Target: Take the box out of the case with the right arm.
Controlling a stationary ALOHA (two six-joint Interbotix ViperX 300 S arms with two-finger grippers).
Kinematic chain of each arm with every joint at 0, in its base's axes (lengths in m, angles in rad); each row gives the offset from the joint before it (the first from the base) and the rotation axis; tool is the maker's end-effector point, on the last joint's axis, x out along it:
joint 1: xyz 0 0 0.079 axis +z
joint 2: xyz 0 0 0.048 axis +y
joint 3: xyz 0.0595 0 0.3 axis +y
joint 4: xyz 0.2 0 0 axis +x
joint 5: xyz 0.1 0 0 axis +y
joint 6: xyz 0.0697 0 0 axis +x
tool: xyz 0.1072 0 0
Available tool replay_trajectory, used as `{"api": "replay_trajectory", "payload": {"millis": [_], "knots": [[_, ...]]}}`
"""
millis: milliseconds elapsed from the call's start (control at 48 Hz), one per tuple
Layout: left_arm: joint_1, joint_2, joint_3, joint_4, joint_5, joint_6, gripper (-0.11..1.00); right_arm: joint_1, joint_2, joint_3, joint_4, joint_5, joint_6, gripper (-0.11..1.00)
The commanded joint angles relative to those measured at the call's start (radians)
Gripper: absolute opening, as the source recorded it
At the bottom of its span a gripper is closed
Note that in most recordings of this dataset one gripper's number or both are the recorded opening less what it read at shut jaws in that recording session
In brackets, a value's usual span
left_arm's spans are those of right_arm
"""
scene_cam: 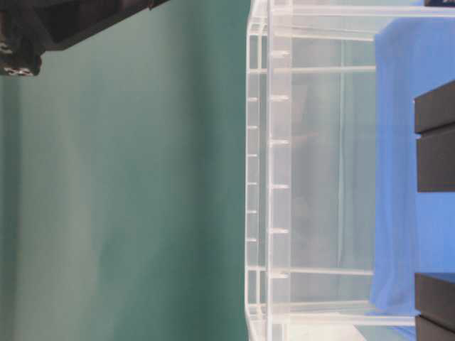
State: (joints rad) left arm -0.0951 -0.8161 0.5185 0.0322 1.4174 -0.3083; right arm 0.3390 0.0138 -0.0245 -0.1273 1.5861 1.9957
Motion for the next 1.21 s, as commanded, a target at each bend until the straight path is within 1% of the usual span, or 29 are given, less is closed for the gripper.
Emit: {"api": "replay_trajectory", "payload": {"millis": [0, 229, 396, 542, 646, 771, 875, 1000, 1084, 1188], "knots": [[0.002, 0.005, -0.02, 0.003, -0.003, 0.002, 0.02, -0.003, -0.055, 0.012, 0.002, 0.002, 0.002, 0.87], [0.002, 0.005, -0.018, 0.002, -0.003, 0.002, 0.02, 0.005, -0.163, 0.138, 0.012, -0.029, 0.02, 0.87], [0.002, 0.005, -0.018, 0.003, -0.003, 0.002, 0.02, 0.014, -0.258, 0.239, 0.012, -0.031, 0.051, 0.87], [0.003, 0.005, -0.018, 0.002, -0.003, 0.002, 0.02, 0.037, -0.342, 0.324, 0.012, -0.028, 0.083, 0.87], [0.003, 0.005, -0.018, 0.002, -0.003, 0.002, 0.02, 0.046, -0.388, 0.36, 0.012, -0.026, 0.106, 0.87], [0.003, 0.005, -0.018, 0.002, -0.003, 0.002, 0.02, 0.044, -0.413, 0.385, 0.008, -0.028, 0.107, 0.86], [0.003, 0.006, -0.018, 0.003, -0.003, 0.002, 0.02, 0.031, -0.411, 0.387, 0.0, -0.029, 0.094, 0.86], [0.002, 0.005, -0.018, 0.003, -0.003, 0.002, 0.02, -0.008, -0.414, 0.39, -0.009, -0.026, 0.052, 0.86], [0.002, 0.005, -0.018, 0.003, -0.003, 0.002, 0.02, -0.052, -0.42, 0.397, -0.012, -0.026, 0.002, 0.86], [0.002, 0.005, -0.018, 0.002, -0.003, 0.002, 0.02, -0.135, -0.439, 0.411, -0.014, -0.026, -0.095, 0.86]]}}
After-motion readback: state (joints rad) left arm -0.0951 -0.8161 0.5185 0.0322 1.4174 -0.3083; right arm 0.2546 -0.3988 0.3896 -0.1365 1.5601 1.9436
